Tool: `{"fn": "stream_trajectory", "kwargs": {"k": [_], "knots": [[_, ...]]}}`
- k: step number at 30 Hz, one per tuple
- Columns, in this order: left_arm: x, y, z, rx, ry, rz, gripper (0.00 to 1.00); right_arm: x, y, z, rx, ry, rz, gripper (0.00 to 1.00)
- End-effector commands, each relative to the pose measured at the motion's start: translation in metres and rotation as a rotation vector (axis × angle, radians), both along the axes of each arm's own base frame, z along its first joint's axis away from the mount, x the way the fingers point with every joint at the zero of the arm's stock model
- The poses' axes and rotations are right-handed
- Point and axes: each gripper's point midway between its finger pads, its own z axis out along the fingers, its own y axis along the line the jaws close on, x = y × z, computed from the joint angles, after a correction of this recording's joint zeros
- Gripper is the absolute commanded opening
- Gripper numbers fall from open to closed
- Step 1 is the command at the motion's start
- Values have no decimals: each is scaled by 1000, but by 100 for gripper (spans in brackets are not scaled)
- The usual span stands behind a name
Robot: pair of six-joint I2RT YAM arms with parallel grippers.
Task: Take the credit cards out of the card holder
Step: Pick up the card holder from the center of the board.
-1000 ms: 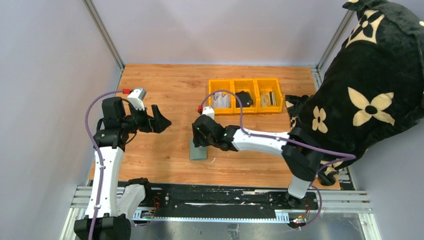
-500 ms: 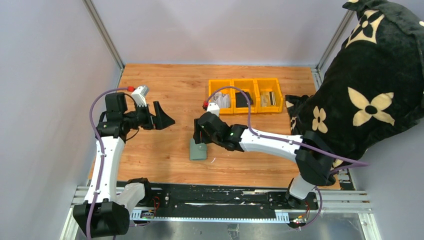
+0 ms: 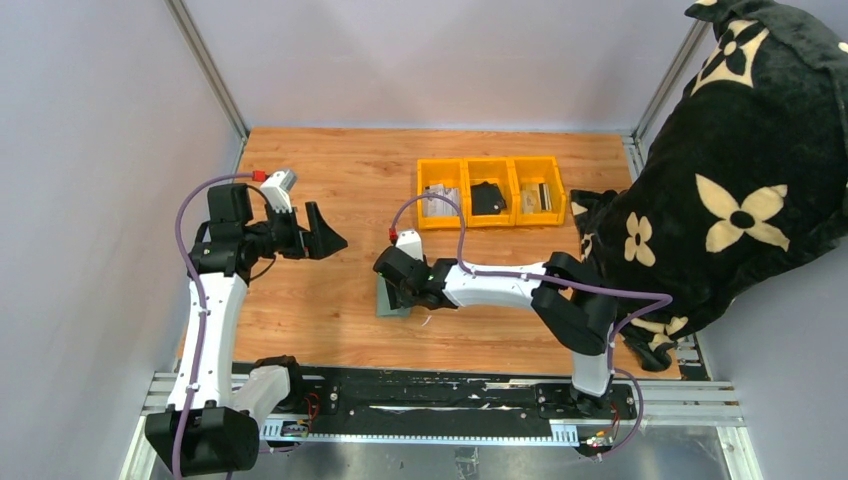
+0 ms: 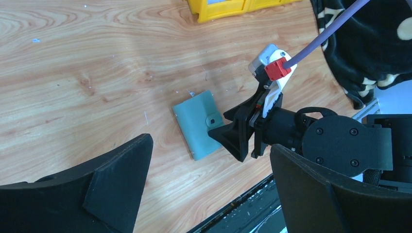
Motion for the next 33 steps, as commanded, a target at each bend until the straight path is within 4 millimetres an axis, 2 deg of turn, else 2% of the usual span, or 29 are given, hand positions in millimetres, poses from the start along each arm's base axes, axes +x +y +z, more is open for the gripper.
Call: {"fn": "stream_trajectory", "kwargs": {"k": [1, 5, 12, 16, 19, 21, 25, 28, 33], "knots": [[-3, 3, 11, 25, -38, 2, 99, 3, -14, -16, -100, -26, -27, 52], [-5, 2, 10, 25, -39, -2, 98, 3, -18, -26, -122, -26, -30, 47], [-7, 2, 9, 28, -32, -9, 97, 5, -9, -6, -43, -56, -4, 44], [-7, 2, 13, 30, -45, -14, 97, 11, -13, 14, -24, -100, -32, 69], [-7, 1, 16, 29, -50, -15, 97, 15, -14, 21, -22, -119, -51, 79], [-8, 1, 17, 32, -56, -16, 97, 17, -11, 18, -26, -117, -52, 80], [-9, 2, 18, 41, -64, -16, 97, 17, -4, 6, -37, -93, -56, 79], [-10, 3, 18, 50, -66, -16, 97, 19, -6, -7, -50, -69, -77, 73], [-11, 3, 16, 49, -65, -19, 97, 26, -6, -16, -29, -55, -98, 63]]}}
